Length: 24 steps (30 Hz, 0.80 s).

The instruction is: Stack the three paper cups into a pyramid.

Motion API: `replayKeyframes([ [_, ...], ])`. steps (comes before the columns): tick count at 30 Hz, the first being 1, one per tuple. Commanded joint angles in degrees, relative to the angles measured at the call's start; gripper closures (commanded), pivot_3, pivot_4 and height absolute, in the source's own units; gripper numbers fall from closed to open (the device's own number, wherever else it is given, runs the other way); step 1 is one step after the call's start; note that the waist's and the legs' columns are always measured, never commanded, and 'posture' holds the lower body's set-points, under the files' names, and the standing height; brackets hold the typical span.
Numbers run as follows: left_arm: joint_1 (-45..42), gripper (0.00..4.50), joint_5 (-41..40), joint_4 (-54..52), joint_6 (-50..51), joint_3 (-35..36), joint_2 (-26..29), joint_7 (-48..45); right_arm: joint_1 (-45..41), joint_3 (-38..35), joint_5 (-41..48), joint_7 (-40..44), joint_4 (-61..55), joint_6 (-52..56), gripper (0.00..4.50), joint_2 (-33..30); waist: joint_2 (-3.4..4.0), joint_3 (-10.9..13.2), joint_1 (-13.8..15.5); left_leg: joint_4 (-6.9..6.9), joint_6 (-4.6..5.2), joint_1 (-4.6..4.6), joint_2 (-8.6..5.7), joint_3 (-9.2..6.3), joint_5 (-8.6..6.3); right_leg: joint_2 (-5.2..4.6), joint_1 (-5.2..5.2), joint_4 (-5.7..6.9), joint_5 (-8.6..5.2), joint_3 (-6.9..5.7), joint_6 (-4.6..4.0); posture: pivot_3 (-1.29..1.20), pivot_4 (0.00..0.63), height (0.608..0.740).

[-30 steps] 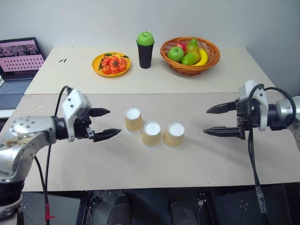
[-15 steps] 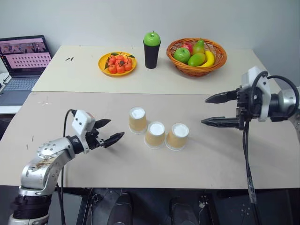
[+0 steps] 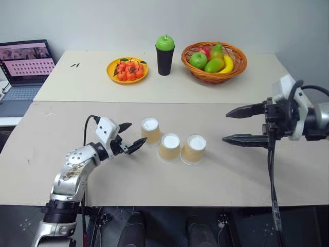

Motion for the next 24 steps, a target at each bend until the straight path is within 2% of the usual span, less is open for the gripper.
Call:
replayKeyframes([
  [1,-1.17,0.0,0.92,1.32,-3.26,-0.66,-1.66,-0.16,-0.16,-3.02,2.82,-1.91,-2.7,1.75,0.02,-1.15,0.0,0.0,0.04,0.0,0.0,0.0,0.0,0.0,0.0,0.0,0.0,0.0,0.0,0.0,0.0,0.0,0.15,0.737],
  [9,-2.3,0.0,2.17,3.99,-6.02,-1.5,-5.02,0.56,-0.1,-4.27,5.17,-4.18,-4.2,3.49,0.02,-2.42,0.0,0.0,0.12,0.02,0.0,-0.01,-0.01,-0.01,0.0,0.0,0.01,0.0,0.0,-0.01,0.0,0.0,0.15,0.737],
  [24,-9.69,0.0,2.6,7.81,-7.68,-2.54,-9.53,1.16,3.75,-6.81,5.08,-5.37,-4.85,1.92,0.02,-3.74,0.0,-0.01,0.02,0.05,0.0,-0.02,-0.02,-0.01,0.0,0.0,0.01,0.0,0.01,0.0,0.02,0.0,0.15,0.737],
])
